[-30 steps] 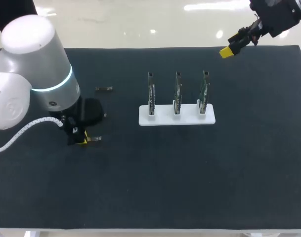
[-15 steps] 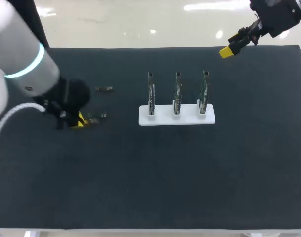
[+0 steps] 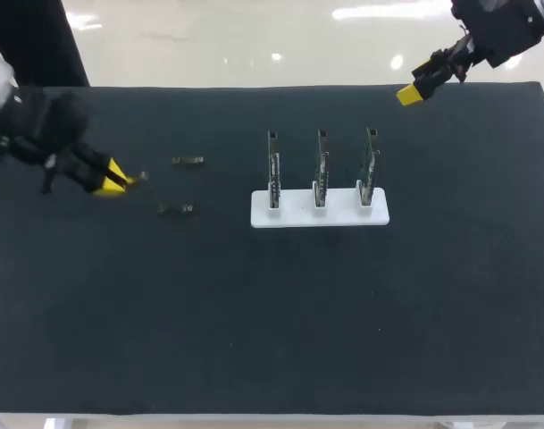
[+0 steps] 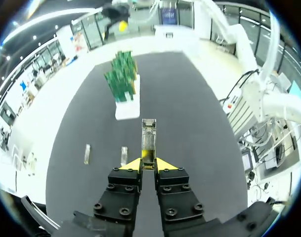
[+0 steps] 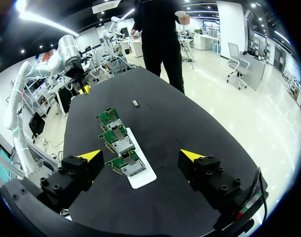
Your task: Pick up the optical module with the left hand, and insert it into the network port with the right hand.
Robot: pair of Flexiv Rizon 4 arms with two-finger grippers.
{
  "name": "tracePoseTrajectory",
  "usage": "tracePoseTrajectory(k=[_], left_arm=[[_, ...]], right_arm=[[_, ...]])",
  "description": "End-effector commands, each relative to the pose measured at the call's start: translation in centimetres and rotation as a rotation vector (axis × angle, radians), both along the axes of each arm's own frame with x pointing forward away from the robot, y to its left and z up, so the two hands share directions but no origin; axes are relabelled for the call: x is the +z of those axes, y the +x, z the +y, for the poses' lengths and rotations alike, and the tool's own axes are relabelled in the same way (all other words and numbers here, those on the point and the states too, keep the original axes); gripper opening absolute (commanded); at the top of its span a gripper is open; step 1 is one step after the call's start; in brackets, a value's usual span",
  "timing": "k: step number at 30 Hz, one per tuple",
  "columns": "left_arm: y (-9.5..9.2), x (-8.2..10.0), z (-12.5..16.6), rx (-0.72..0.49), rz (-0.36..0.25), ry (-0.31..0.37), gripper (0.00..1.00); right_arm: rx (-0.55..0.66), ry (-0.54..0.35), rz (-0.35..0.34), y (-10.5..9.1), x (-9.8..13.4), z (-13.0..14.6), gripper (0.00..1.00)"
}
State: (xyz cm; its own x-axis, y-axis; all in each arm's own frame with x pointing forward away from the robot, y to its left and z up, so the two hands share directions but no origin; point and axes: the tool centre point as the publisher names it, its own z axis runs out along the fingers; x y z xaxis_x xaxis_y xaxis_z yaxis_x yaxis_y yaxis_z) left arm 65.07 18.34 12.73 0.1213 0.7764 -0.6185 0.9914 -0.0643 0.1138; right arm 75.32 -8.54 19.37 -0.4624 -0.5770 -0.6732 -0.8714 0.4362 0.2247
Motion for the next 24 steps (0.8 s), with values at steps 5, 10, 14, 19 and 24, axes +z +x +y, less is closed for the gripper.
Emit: tracePoseTrajectory(k=[5,10,14,19,24], left_arm=[[0.4,3.1,1.3,-0.072,-0.016,-0.41,0.0],[0.7,4.0,1.5,-0.108,0.036,-0.533,0.0],[1.0,4.3,1.5,-0.135,0.086,-0.57,0.0],[1.0,4.3,1.5,-0.135,0.086,-0.57,0.0],[1.0,4.3,1.5,-0.135,0.086,-0.57,0.0]], right_arm=[[-0.001,0.0,-0.001,-0.1,0.0,0.0,1.0],[-0.001,0.0,-0.001,-0.1,0.0,0.0,1.0],[-0.001,0.0,-0.001,-0.1,0.0,0.0,1.0],[-0.001,0.0,-0.001,-0.1,0.0,0.0,1.0],[-0.001,0.0,-0.001,-0.1,0.0,0.0,1.0]])
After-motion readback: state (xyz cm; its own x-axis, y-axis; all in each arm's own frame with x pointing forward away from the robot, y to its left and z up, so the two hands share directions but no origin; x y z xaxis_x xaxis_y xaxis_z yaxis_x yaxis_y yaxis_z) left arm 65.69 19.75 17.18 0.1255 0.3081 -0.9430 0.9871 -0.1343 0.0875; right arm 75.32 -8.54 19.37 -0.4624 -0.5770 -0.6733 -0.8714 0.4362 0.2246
